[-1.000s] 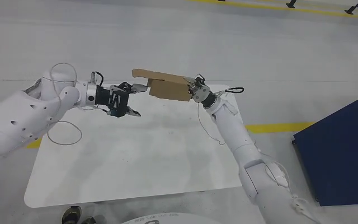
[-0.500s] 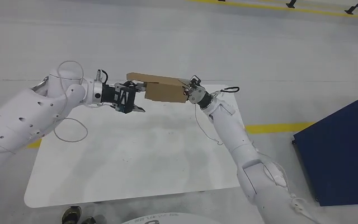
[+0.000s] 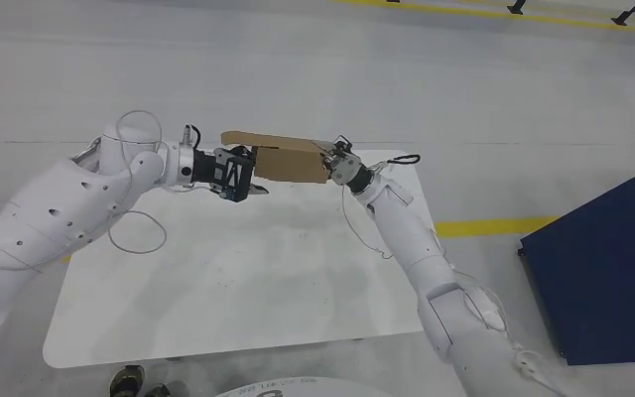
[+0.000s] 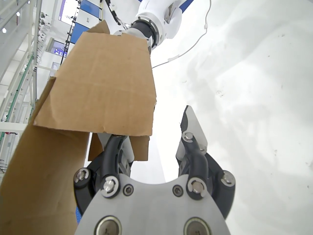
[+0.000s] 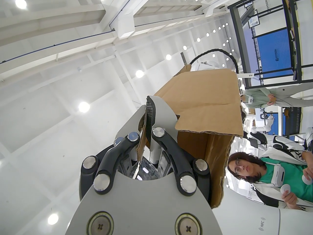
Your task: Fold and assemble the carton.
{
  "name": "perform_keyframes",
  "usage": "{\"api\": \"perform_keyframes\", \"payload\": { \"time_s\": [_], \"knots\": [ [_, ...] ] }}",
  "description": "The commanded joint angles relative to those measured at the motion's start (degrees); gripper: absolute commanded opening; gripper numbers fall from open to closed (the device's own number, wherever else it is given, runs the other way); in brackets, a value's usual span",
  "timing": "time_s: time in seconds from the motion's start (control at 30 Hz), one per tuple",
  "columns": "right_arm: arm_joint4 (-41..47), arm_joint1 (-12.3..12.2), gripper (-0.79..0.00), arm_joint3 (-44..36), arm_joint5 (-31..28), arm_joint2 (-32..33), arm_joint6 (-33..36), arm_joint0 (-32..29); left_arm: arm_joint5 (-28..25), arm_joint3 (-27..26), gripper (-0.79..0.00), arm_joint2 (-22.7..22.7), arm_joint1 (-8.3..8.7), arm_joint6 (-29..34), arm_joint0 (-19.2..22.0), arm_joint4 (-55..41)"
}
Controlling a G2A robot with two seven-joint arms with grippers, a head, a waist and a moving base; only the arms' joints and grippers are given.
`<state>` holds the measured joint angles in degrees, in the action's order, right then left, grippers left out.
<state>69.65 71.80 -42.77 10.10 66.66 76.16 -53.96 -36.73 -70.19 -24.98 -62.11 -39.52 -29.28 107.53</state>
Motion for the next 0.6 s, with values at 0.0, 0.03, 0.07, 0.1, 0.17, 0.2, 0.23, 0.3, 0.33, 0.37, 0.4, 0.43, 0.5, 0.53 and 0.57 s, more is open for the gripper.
{"api": "perform_keyframes", "payload": {
  "time_s": [0.0, 0.03, 0.07, 0.1, 0.17, 0.2, 0.23, 0.3, 0.33, 0.37, 0.4, 0.43, 0.5, 0.53, 0.57],
  "knots": [
    [0.1, 0.1, -0.785, -0.1, 0.3, -0.1, 0.0, 0.0, 0.4, 0.1, -0.391, -0.1, -0.24, 0.7, -0.1, 0.6],
    [0.0, 0.2, -0.785, -0.1, 0.4, -0.2, -0.1, 0.0, 1.0, 0.0, -0.397, -0.1, -0.35, 1.2, -0.2, 0.9],
    [0.0, 0.3, -0.785, 0.0, 0.5, -0.2, -0.3, 0.1, 1.3, 0.0, -0.406, -0.2, -0.45, 1.5, -0.3, 1.1],
    [-0.1, 0.4, -0.785, 0.0, 0.5, -0.3, -0.4, 0.1, 1.4, 0.0, -0.416, -0.3, -0.56, 1.5, -0.4, 1.0],
    [-0.1, 0.5, -0.785, -0.1, 0.7, -0.4, -0.4, 0.2, 2.0, -0.1, -0.443, -0.6, -0.77, 1.8, -0.5, 1.0],
    [-0.2, 0.6, -0.785, -0.2, 0.7, -0.5, -0.4, 0.2, 2.4, -0.1, -0.449, -0.8, -0.87, 2.2, -0.5, 1.1],
    [-0.3, 0.6, -0.785, -0.3, 0.7, -0.5, -0.4, 0.2, 2.6, -0.1, -0.456, -0.9, -0.98, 2.4, -0.6, 1.0],
    [-0.3, 0.6, -0.785, -0.4, 0.7, -0.4, -0.4, 0.1, 2.6, 0.2, -0.468, -1.2, -1.27, 2.5, -0.9, 0.1],
    [-0.4, 0.7, -0.785, -0.5, 0.7, -0.4, -0.4, 0.0, 2.5, 0.3, -0.474, -1.2, -1.45, 2.6, -1.0, -0.1],
    [-0.5, 0.7, -0.785, -0.6, 0.7, -0.3, -0.5, -0.1, 2.5, 0.4, -0.483, -1.1, -1.65, 2.8, -1.0, -0.1],
    [-0.5, 0.7, -0.785, -0.6, 0.6, -0.2, -0.5, -0.2, 2.3, 0.5, -0.489, -1.0, -1.88, 3.0, -1.0, -0.3],
    [-0.5, 0.7, -0.785, -0.7, 0.6, 0.0, -0.5, -0.3, 2.1, 0.6, -0.493, -0.9, -2.13, 3.2, -1.0, -0.4],
    [-0.2, 0.6, -0.785, -0.9, 0.5, 0.3, -0.7, -0.6, 1.7, 0.8, -0.499, -0.6, -2.67, 3.4, -0.9, -0.6],
    [0.0, 0.6, -0.785, -1.0, 0.6, 0.5, -0.7, -0.8, 1.5, 1.0, -0.505, -0.5, -2.96, 3.5, -0.8, -0.8],
    [0.1, 0.6, -0.785, -1.1, 0.7, 0.6, -0.8, -0.9, 1.5, 1.3, -0.508, -0.4, -3.25, 3.6, -0.7, -0.9]
  ]
}}
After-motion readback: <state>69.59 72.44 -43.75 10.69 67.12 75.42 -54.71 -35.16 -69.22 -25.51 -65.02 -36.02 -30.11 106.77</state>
